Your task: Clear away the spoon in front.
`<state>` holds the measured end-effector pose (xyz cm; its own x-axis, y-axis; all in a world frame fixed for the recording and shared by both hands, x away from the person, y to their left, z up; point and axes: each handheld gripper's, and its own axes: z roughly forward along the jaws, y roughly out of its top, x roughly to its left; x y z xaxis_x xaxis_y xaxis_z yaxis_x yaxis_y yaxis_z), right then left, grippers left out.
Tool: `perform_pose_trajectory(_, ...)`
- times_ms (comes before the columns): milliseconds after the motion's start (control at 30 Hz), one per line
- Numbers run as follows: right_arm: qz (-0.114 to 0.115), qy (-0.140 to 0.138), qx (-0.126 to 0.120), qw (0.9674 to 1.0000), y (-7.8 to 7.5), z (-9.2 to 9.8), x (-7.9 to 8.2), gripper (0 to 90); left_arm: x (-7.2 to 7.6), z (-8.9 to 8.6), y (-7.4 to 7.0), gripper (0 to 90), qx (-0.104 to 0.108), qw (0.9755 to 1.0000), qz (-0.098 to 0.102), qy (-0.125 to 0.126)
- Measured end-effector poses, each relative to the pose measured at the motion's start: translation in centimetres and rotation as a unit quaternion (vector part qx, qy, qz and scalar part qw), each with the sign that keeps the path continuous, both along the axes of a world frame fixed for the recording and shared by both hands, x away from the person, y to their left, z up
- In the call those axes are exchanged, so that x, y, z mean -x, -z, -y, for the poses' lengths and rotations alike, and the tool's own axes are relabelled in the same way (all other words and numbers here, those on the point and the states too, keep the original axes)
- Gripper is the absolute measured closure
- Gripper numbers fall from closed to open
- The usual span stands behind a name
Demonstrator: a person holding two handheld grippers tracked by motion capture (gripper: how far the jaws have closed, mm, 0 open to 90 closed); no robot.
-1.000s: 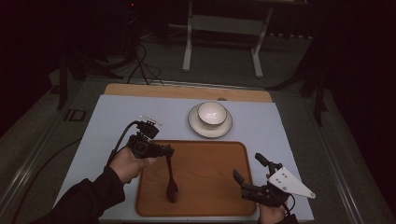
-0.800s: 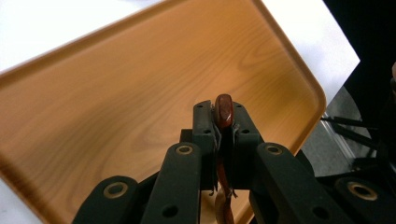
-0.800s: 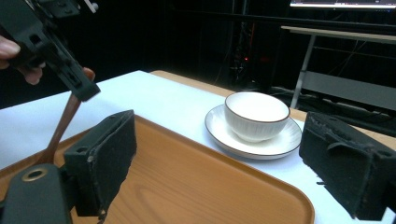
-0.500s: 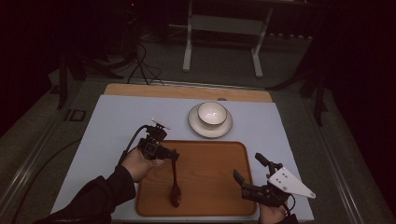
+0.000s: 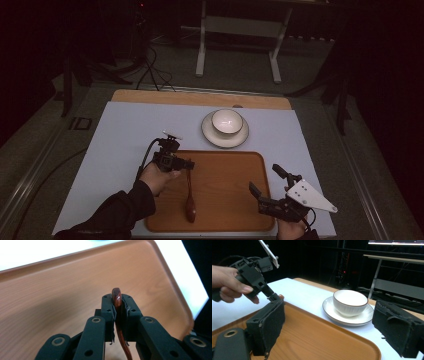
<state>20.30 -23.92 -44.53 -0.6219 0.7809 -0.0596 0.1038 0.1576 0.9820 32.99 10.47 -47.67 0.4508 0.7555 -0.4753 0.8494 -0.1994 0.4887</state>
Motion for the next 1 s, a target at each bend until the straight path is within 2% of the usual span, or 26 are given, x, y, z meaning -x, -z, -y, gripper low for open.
perform_pose_trajectory(400, 0.001, -0.001, -0.003, 1.0, -0.1, 0.1, 0.0, 11.1, -1.2, 0.4, 3.6, 78.3, 0.027, 0.9993, -0.009, -0.022)
perform_pose_trajectory(533, 0.0, -0.003, 0.0, 1.0, 0.0, 0.0, 0.0, 11.1, -1.3, 0.6, 4.3, 75.6, 0.022, 0.9994, -0.009, -0.025)
perform_pose_trajectory(600, 0.002, -0.005, 0.002, 1.0, 0.0, 0.0, 0.0, 11.1, -1.2, 0.7, 4.6, 70.4, 0.018, 0.9995, -0.005, -0.027)
perform_pose_trajectory(867, -0.001, -0.009, 0.003, 1.0, 0.0, -0.1, 0.0, 11.1, -1.1, 0.8, 5.7, 70.1, 0.004, 0.9992, 0.002, -0.04)
perform_pose_trajectory(900, -0.002, -0.009, 0.003, 1.0, 0.0, -0.1, 0.0, 11.1, -1.1, 0.7, 5.7, 70.2, 0.007, 0.9991, 0.002, -0.042)
perform_pose_trajectory(967, -0.002, -0.009, 0.003, 0.9999, 0.0, -0.1, 0.0, 11.1, -1.0, 0.7, 5.6, 70.1, -0.003, 0.9989, 0.01, -0.045)
perform_pose_trajectory(1000, -0.003, -0.01, 0.003, 0.9999, 0.0, -0.1, -0.1, 11.1, -1.0, 0.7, 5.6, 69.3, -0.001, 0.9988, 0.01, -0.049)
